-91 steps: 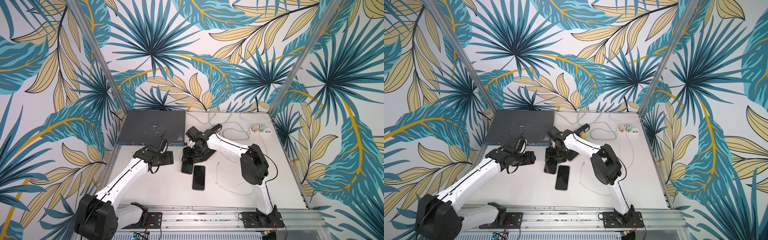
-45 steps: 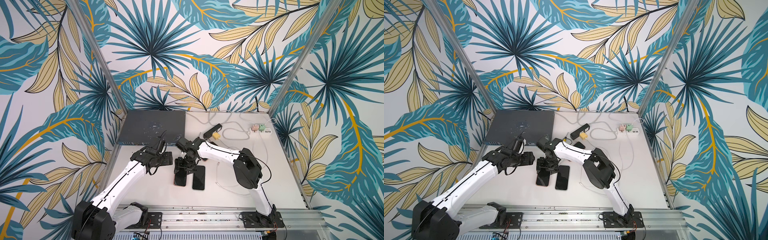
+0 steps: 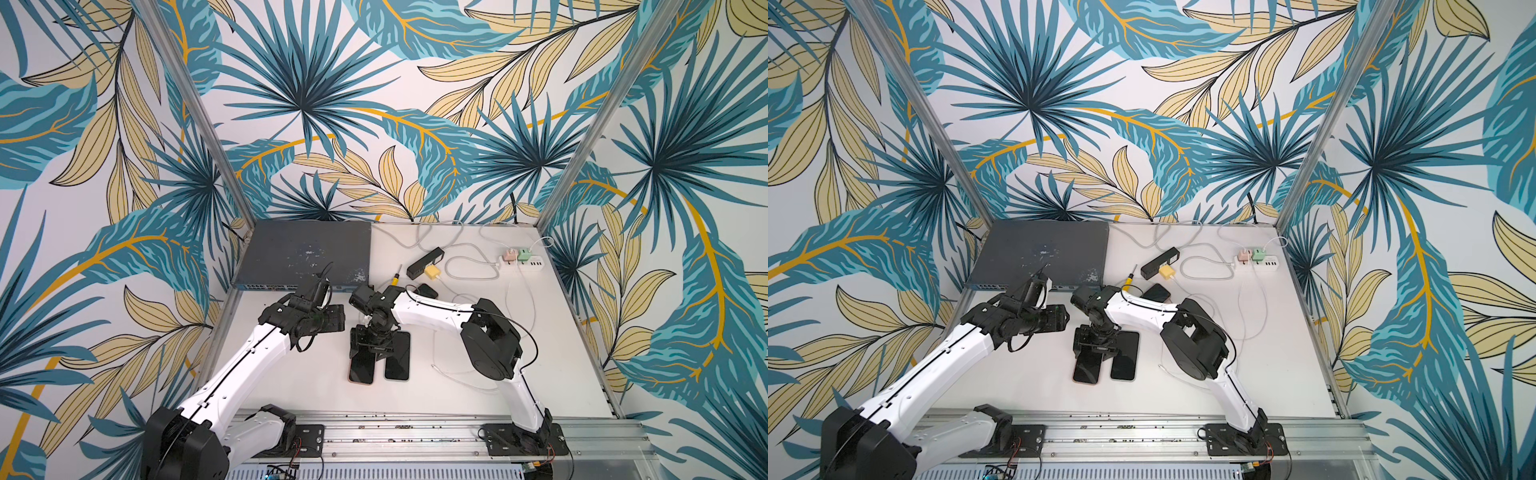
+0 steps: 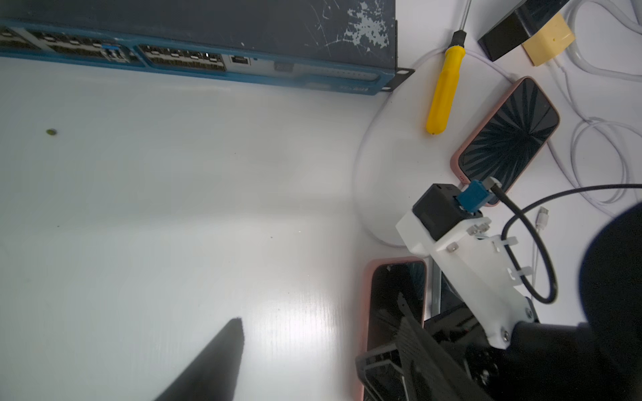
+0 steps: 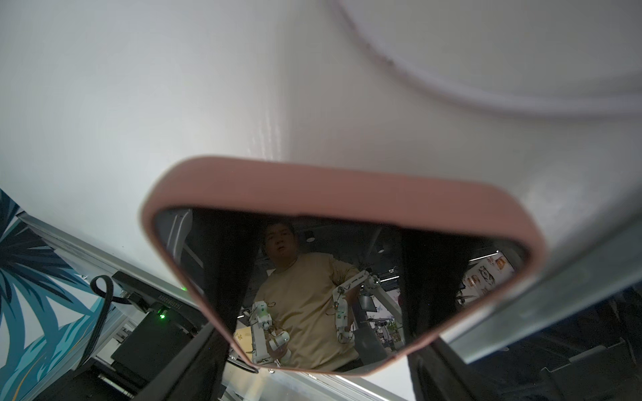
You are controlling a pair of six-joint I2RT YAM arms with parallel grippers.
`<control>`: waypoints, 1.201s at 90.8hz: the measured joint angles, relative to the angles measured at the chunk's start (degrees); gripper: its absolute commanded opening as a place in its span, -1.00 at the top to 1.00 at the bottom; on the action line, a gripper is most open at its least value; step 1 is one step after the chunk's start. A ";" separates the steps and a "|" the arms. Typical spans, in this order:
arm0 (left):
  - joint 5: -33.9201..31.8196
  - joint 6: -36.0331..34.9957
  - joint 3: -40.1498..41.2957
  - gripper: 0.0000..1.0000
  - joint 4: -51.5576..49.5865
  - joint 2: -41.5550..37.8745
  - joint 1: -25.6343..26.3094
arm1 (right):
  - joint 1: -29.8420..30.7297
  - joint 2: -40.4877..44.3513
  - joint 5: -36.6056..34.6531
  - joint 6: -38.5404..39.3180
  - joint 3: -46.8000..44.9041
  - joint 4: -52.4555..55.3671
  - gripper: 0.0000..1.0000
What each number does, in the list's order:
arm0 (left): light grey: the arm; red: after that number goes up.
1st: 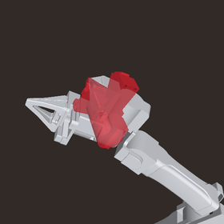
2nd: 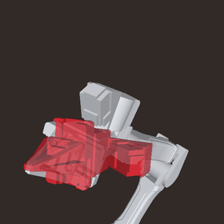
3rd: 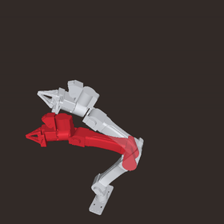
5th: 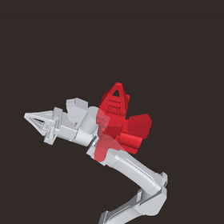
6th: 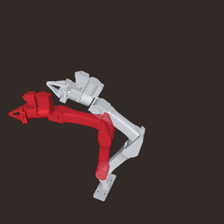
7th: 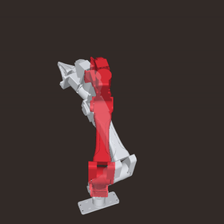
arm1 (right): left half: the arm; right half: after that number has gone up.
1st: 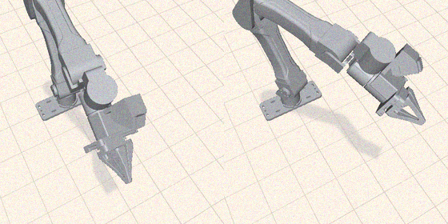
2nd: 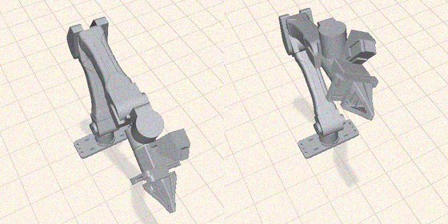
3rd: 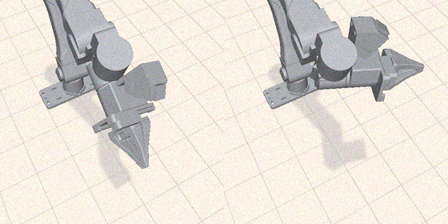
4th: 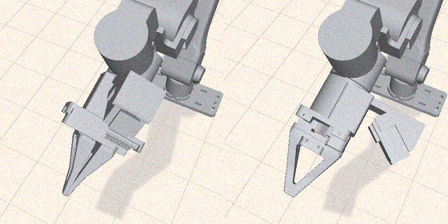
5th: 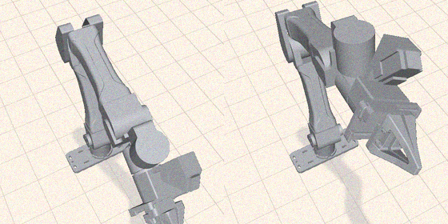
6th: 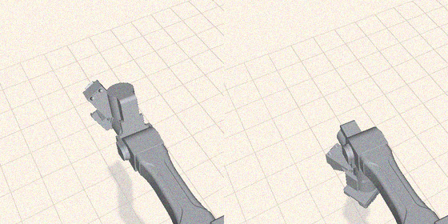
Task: Unplug the charging cable from the phone
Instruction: Place the phone at the center of the board.
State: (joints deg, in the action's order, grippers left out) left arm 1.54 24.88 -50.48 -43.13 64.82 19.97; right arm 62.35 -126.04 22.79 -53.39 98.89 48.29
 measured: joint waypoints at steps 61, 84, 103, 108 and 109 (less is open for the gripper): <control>-0.04 0.00 0.15 -0.47 -0.02 0.00 0.00 | -0.48 -1.49 0.48 0.46 0.24 0.22 -0.59; -0.04 0.00 0.33 -0.46 0.00 0.00 0.00 | -0.48 -1.62 0.63 0.85 0.55 0.48 -0.70; -0.07 0.00 0.35 -0.45 0.00 0.00 0.00 | -0.48 -1.62 -0.48 1.81 1.38 1.62 -0.78; -0.09 0.00 0.35 -0.45 0.00 0.00 0.00 | -0.57 -1.62 -1.09 1.99 1.70 1.92 -0.78; -0.09 0.00 0.35 -0.45 0.00 0.00 0.00 | -0.59 -1.62 -1.29 2.01 1.81 2.03 -0.78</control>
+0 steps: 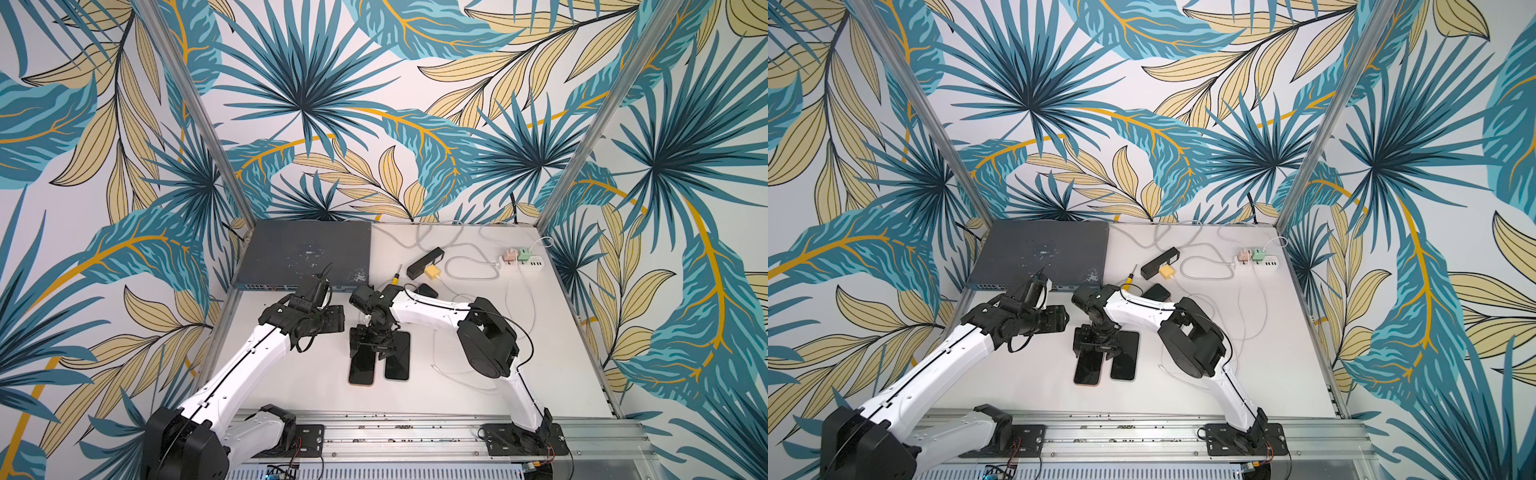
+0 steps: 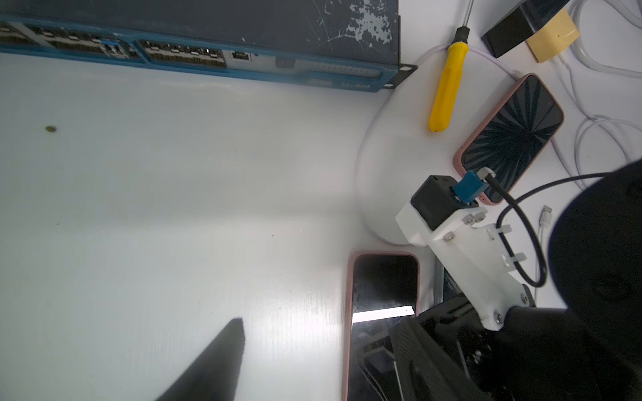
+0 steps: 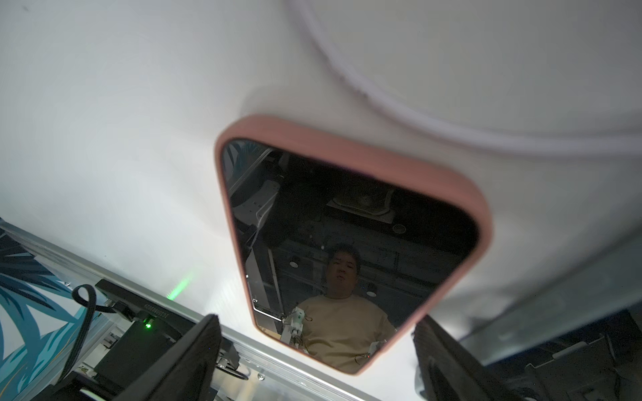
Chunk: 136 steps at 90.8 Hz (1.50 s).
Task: Unplug the charging cable from the phone
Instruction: Place the phone at the center of the board, then pick up the phone at the center of the board.
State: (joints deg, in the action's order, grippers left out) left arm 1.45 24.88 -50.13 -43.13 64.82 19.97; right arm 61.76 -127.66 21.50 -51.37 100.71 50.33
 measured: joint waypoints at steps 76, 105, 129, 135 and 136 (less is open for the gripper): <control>4.85 -5.44 -10.95 -0.56 0.33 8.92 3.23 | -24.90 25.20 -11.17 6.78 -25.59 -14.43 -0.82; 7.39 -6.54 -24.94 -0.66 1.70 26.93 12.22 | -33.46 27.39 -7.91 11.37 -30.82 -21.05 -0.98; 11.04 -9.38 -38.62 -0.78 0.13 39.12 13.75 | -37.40 33.81 -5.09 11.80 -40.59 -28.48 -0.98; 11.76 -10.25 -41.70 -0.77 -0.55 41.75 13.75 | -37.40 35.08 -4.50 11.76 -42.77 -30.32 -0.98; 11.93 -10.43 -42.21 -0.77 -0.83 42.16 13.75 | -37.42 35.26 -4.44 11.76 -43.04 -30.51 -0.98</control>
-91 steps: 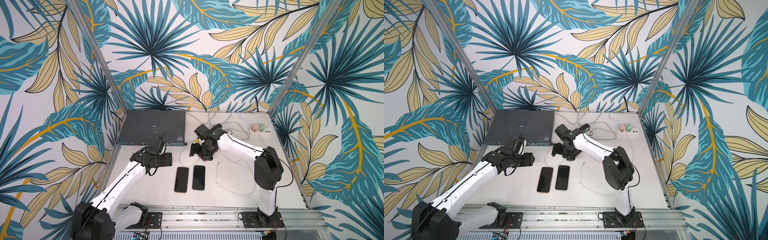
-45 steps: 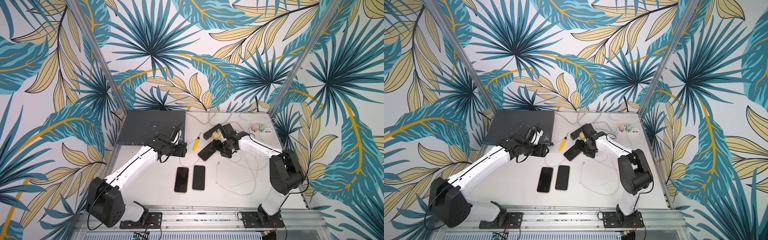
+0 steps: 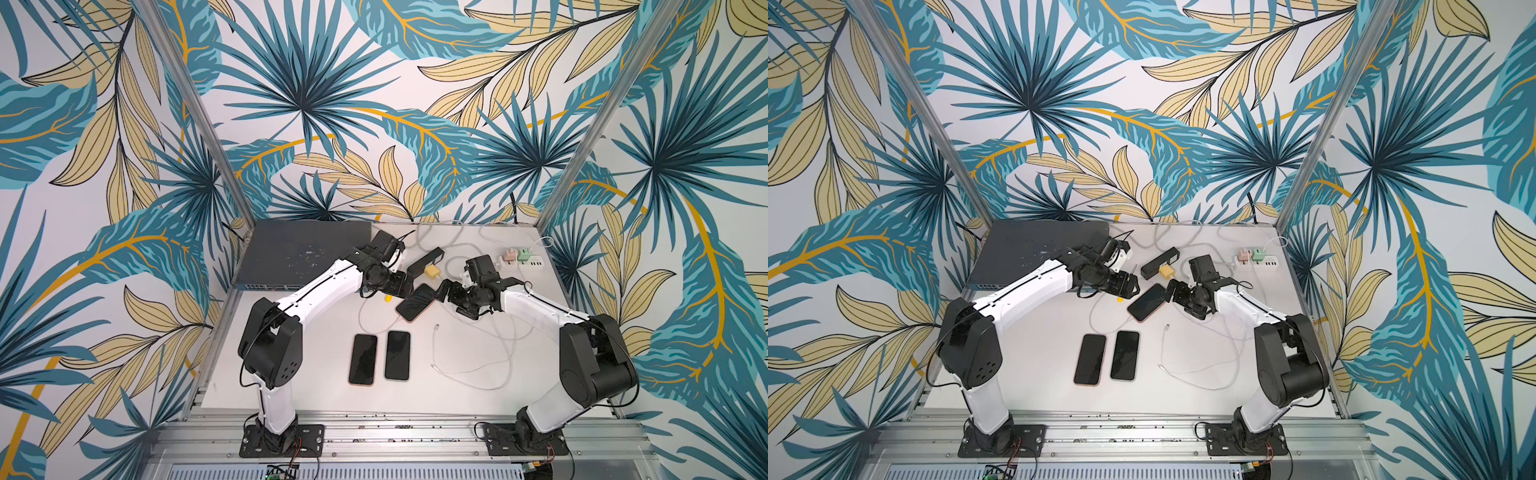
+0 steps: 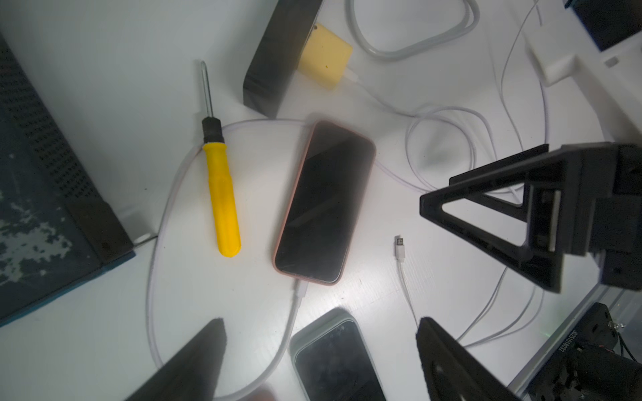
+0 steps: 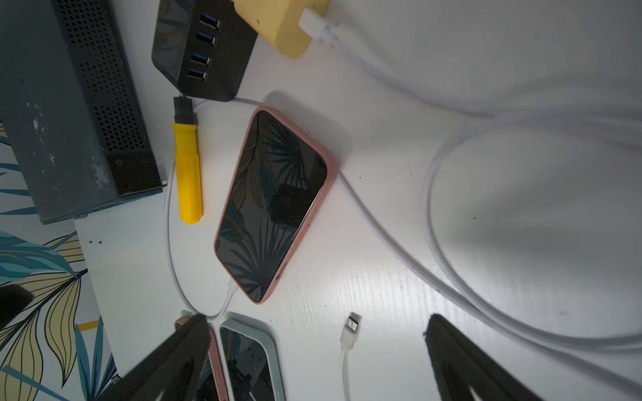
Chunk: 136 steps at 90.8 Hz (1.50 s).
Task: Unplug the charging cable from the phone
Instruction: Pick up the phone at the center of the board.
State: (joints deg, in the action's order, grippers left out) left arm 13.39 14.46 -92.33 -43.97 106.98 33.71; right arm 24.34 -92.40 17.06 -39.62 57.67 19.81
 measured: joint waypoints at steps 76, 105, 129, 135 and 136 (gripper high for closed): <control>6.78 -12.72 -29.73 -1.00 -17.57 27.02 1.86 | -4.79 16.55 0.74 -6.97 -18.45 -15.32 -0.96; 1.03 -14.51 -36.48 -1.00 -19.96 34.42 5.16 | -6.34 18.62 0.57 -7.32 -20.44 -15.65 -0.95; -5.27 -15.34 -39.41 -1.00 -19.87 35.43 6.27 | -7.13 18.71 0.59 -6.08 -20.37 -14.93 -0.95; -6.36 -15.39 -39.41 -1.00 -19.87 35.43 6.27 | -7.41 18.88 0.59 -5.79 -20.39 -14.62 -0.95; -6.54 -15.39 -39.41 -1.00 -19.87 35.43 6.27 | -7.48 18.93 0.59 -5.77 -20.37 -14.60 -0.95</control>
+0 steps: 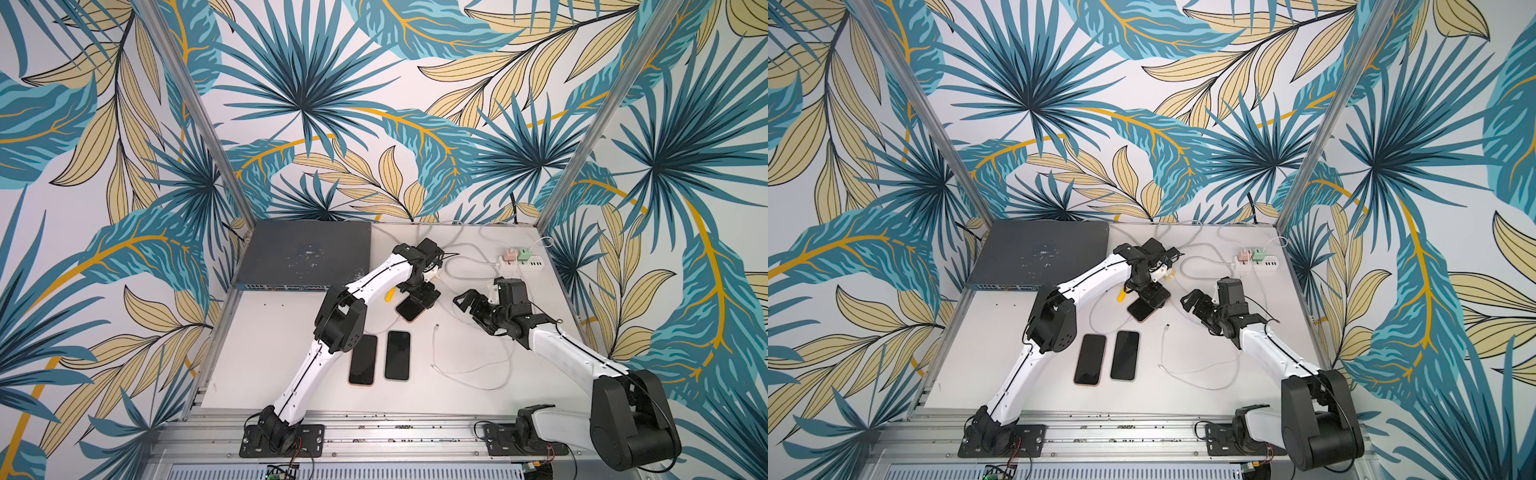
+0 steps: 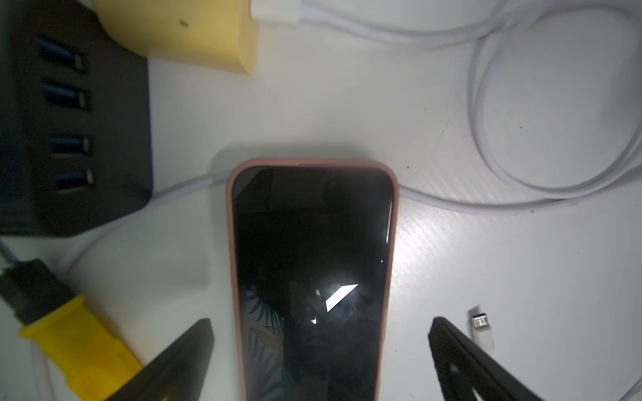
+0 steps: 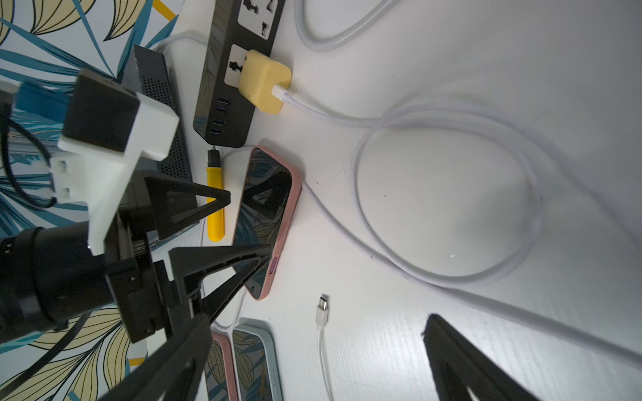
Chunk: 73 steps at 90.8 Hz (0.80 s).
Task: Unplug the charging cable from the phone
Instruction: Pick up the phone at the center of the board.
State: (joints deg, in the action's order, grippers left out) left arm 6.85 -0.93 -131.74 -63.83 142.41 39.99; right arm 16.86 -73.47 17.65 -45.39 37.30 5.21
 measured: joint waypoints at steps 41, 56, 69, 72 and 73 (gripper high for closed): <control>-1.46 -1.66 -0.63 -1.00 0.70 1.05 1.09 | -0.76 0.66 0.26 0.20 0.00 0.35 -0.95; -2.36 -1.84 -1.18 -1.00 1.09 3.21 1.64 | -0.76 0.59 0.31 0.24 0.42 0.87 -0.95; -3.85 -2.23 -1.40 -1.00 1.38 3.45 2.10 | -0.81 0.59 0.44 0.57 0.85 1.09 -0.95; -4.11 -2.23 -1.40 -1.00 1.42 3.48 2.16 | -0.81 0.59 0.44 0.61 0.87 1.09 -0.95; -4.22 -2.23 -1.40 -0.99 1.42 3.50 2.21 | -0.81 0.59 0.44 0.61 0.87 1.11 -0.95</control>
State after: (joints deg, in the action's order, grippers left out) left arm 2.63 -3.16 -133.14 -62.41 145.91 42.19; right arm 16.05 -72.88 18.09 -44.77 38.17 6.33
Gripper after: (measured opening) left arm 0.997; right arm 0.975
